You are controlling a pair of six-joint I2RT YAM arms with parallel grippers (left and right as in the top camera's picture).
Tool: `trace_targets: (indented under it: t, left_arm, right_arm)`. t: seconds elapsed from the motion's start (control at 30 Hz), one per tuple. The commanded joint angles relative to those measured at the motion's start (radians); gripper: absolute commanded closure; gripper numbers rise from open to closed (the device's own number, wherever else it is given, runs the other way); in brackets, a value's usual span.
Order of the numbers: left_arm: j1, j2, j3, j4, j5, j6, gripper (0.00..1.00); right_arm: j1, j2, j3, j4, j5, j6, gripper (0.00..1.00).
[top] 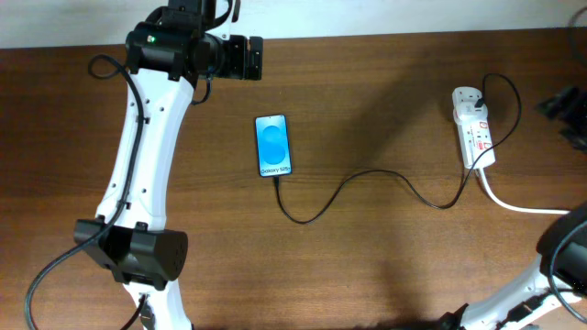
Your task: Plug charger to phone and switch on socket
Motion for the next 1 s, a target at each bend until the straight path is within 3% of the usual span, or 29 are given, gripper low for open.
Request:
trace_targets:
  t: [0.0, 0.27, 0.97]
  left_arm:
    - [0.004, -0.017, 0.013, 0.002, -0.006, 0.009, 0.0]
    - [0.004, -0.017, 0.013, 0.002, -0.006, 0.009, 0.0]
    - [0.004, -0.017, 0.013, -0.005, -0.006, 0.009, 0.01]
  right_arm:
    - [0.075, 0.051, -0.009, 0.035, 0.154, 0.045, 0.13]
    - [0.16, 0.157, -0.009, 0.099, 0.209, 0.107, 0.12]
    - [0.166, 0.244, -0.011, 0.079, 0.257, 0.125, 0.11]
